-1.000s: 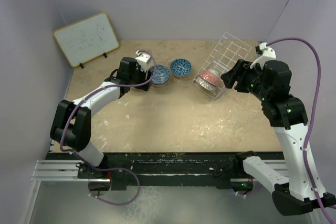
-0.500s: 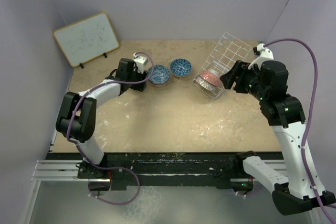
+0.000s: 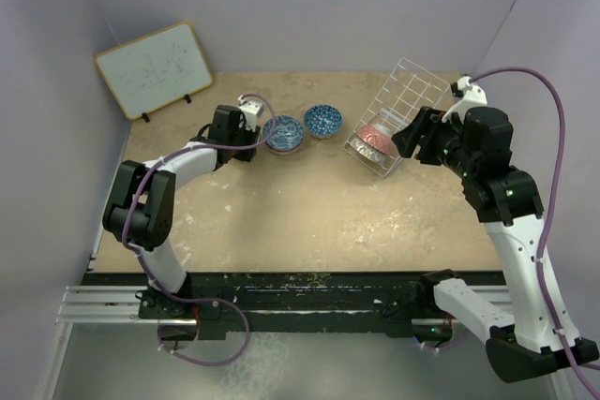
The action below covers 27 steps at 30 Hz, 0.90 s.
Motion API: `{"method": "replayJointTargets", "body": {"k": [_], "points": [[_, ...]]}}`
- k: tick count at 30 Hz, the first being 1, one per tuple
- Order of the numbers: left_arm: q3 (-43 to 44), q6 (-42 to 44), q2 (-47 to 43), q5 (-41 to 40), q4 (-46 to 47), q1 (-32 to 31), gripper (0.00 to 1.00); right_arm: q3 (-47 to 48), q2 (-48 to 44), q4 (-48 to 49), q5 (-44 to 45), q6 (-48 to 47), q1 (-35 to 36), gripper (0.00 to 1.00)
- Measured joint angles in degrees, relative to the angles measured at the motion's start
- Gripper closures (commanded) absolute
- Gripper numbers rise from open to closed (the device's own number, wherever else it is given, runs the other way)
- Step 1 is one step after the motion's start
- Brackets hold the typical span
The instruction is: Load the bowls into the dish rack
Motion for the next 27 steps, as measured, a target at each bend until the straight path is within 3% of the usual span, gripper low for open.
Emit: {"method": "replayJointTargets", "body": {"k": [5, 8, 12, 16, 22, 27], "points": [[-0.7, -0.1, 0.0, -1.5, 0.8, 0.0, 0.55, -0.5, 0.0, 0.0, 0.0, 0.0, 0.0, 0.35], [-1.4, -0.1, 0.0, -2.2, 1.3, 0.0, 0.56, -0.6, -0.1, 0.0, 0.0, 0.0, 0.0, 0.35], [-1.5, -0.1, 0.0, -2.5, 1.8, 0.0, 0.69, -0.6, -0.3, 0.0, 0.0, 0.0, 0.0, 0.35], [-1.5, -0.1, 0.0, -2.9, 2.0, 0.0, 0.71, -0.6, -0.8, 0.0, 0.0, 0.0, 0.0, 0.35], [-1.5, -0.2, 0.0, -3.2, 2.3, 0.0, 1.00, -0.6, -1.3, -0.2, 0.0, 0.0, 0.0, 0.36], [-1.4, -0.6, -0.9, -4.6, 2.6, 0.1, 1.00, -0.6, -1.3, -0.5, 0.0, 0.0, 0.0, 0.36]]}}
